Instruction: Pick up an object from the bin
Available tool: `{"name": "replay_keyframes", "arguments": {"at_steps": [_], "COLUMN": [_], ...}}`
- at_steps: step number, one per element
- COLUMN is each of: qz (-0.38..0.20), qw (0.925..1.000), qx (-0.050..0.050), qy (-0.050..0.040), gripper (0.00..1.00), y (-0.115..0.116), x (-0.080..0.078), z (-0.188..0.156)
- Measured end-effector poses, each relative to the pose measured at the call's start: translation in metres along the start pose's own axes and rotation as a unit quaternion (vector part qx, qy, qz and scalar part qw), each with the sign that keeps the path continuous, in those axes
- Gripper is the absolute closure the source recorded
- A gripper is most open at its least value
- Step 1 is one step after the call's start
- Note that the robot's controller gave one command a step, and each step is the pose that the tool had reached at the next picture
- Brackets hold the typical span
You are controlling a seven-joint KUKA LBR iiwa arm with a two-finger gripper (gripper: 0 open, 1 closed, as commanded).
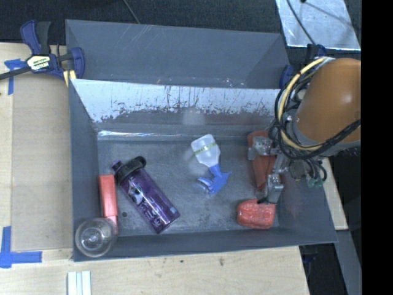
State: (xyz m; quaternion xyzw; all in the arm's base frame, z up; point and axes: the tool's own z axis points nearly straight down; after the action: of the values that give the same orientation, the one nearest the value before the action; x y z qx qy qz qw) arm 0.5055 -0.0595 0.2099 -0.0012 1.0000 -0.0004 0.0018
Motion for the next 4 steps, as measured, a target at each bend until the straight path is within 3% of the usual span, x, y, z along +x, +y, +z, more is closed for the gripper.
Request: {"name": "replay_keyframes", "arguments": {"at_steps": [1, 2, 3, 4], "qz": [0.000, 0.016, -0.049, 0.077], "qw": [1.0000, 0.9999, 0.9988, 0.9966], "qx": [0.000, 0.000, -0.001, -0.014], "qy": [0.0000, -0.0032, 0.0018, 0.0248], "gripper": [0.00, 0.00, 0.00, 1.00], "y": [0.000, -0.018, -0.040, -0.065], "x": [0.000, 0.001, 0.008, -0.017], "z": [0.000, 0.052, 0.108, 0.129]}}
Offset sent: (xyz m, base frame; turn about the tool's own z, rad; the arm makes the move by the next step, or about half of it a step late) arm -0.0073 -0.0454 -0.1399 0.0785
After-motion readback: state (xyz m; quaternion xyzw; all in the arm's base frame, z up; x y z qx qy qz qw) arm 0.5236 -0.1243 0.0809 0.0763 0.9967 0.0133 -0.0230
